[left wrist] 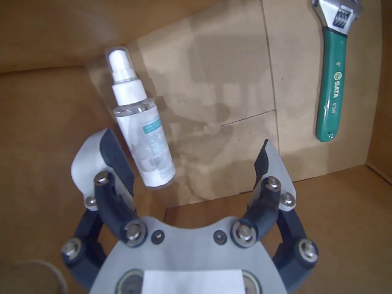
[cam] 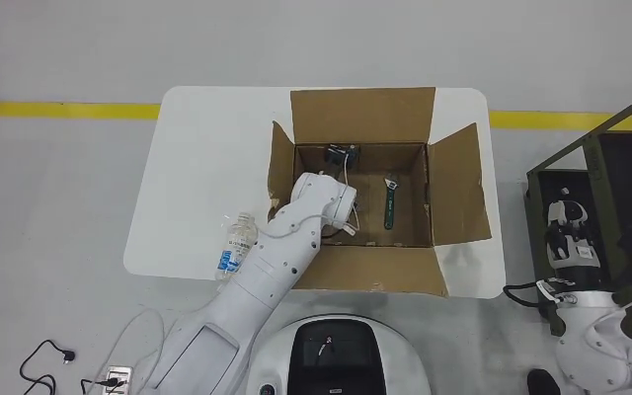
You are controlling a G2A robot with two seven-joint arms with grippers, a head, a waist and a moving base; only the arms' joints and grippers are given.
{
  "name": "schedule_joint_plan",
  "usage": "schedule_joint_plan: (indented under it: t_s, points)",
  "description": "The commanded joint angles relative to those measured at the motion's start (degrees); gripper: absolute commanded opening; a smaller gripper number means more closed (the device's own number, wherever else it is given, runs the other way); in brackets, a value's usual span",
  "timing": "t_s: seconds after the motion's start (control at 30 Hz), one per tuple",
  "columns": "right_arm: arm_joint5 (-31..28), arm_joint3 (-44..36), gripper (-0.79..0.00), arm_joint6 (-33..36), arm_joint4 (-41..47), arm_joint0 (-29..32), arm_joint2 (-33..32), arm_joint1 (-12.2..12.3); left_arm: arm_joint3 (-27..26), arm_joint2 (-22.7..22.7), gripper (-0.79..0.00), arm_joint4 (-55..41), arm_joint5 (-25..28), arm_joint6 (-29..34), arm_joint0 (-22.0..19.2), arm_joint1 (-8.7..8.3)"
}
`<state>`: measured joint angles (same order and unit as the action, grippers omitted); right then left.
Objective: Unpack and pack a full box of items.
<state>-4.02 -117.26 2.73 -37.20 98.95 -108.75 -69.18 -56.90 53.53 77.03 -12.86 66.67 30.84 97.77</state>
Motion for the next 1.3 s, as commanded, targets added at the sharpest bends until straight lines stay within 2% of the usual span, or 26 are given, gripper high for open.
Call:
schedule_joint_plan:
  t_s: [0.0,0.23,0.47,0.67,0.9,1.07,1.27]
  points:
    - [0.0,0.0,-0.785,0.0,0.0,0.0,0.0,0.0,1.3,0.0,0.000,0.2,0.2,0.2,-0.3,0.11]
    - [0.0,0.0,-0.779,0.0,0.0,0.0,0.0,0.0,5.1,0.4,0.000,-0.7,0.0,-1.0,-1.3,0.59]
    - [0.0,0.0,-0.763,0.0,0.0,0.0,0.0,0.0,6.3,1.6,0.000,-3.8,0.3,-1.1,-1.5,1.01]
    - [0.0,0.0,-0.763,0.0,0.0,0.0,0.0,0.0,3.7,2.8,0.000,-8.6,1.3,-0.4,-1.2,1.37]
    - [0.0,0.0,-0.751,0.0,0.0,0.0,0.0,0.0,-0.8,2.5,0.000,-8.0,1.6,0.4,-0.4,1.36]
    - [0.0,0.0,-0.717,0.0,0.0,0.0,0.0,0.0,2.1,2.3,0.000,-3.8,2.3,1.0,-1.4,0.98]
    - [0.0,0.0,-0.717,0.0,0.0,0.0,0.0,0.0,5.1,2.6,0.000,-4.7,2.7,0.1,-1.7,1.19]
